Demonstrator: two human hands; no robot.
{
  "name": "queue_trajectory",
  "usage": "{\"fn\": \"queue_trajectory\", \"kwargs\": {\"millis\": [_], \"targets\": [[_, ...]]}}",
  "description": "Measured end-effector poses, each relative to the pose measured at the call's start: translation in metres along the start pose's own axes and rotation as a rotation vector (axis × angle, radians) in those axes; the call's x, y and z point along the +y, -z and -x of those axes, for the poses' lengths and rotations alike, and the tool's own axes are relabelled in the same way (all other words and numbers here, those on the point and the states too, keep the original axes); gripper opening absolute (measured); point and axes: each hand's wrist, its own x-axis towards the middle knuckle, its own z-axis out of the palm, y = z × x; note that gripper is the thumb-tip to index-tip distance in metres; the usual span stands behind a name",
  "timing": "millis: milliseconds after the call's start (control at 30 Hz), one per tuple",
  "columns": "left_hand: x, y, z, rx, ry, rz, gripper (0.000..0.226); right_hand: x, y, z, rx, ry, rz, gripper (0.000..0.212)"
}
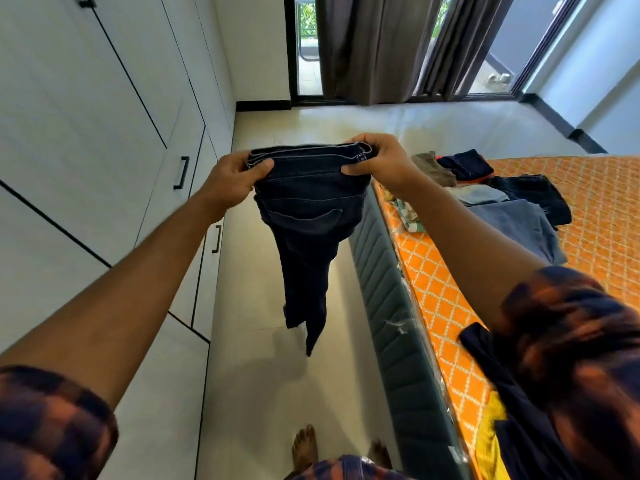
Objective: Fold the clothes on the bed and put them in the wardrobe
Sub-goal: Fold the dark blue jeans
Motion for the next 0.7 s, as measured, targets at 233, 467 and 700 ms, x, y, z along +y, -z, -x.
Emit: {"fn": "queue_trajectory", "kwargs": {"millis": [233, 467, 700], "targets": [[0.013, -0.008, 0.001, 0.024, -0.029, 0.15, 0.029, 0.007, 0.003, 0.001, 0.033, -0.015, -0.236, 0.035], [0.008, -0.01, 0.017, -0.085, 0.058, 0.248, 0.026, 0.016, 0.001, 0.019, -0.09, -0.007, -0.388, 0.042], [0.0, -0.019, 0.012, 0.088, 0.061, -0.166, 0.04, 0.016, -0.001, 0.014, -0.013, -0.051, 0.151, 0.025]]}}
